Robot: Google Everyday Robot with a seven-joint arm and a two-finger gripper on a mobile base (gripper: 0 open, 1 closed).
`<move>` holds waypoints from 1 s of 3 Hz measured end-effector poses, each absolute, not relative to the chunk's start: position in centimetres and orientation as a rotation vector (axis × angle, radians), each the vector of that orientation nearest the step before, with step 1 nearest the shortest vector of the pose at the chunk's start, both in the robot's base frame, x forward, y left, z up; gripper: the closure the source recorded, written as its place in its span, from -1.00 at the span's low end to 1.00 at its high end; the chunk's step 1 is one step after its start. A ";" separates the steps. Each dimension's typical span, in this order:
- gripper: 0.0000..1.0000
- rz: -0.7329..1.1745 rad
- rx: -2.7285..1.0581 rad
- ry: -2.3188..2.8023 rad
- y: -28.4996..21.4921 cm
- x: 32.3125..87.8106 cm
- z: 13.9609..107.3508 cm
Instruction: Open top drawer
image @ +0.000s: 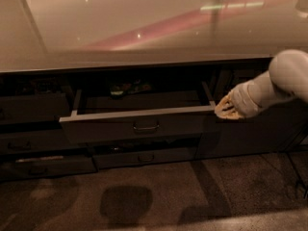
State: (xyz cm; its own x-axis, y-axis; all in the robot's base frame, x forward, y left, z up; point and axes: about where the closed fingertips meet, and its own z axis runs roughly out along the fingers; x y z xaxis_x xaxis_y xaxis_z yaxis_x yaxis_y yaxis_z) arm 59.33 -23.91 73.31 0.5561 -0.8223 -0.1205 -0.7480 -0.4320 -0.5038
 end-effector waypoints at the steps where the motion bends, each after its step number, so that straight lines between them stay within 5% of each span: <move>1: 1.00 -0.350 -2.277 1.169 -23.6 56.9 72.5; 3: 1.00 -0.405 -2.227 1.165 -23.5 57.6 72.5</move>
Offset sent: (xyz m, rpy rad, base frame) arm -0.0231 0.0024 -0.0074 -0.0310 -0.1097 0.0261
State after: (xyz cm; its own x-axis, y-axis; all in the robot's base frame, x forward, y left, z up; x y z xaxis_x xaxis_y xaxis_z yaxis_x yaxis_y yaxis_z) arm 57.64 -23.50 72.51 0.5712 -0.8208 -0.0024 -0.6421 -0.4449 -0.6243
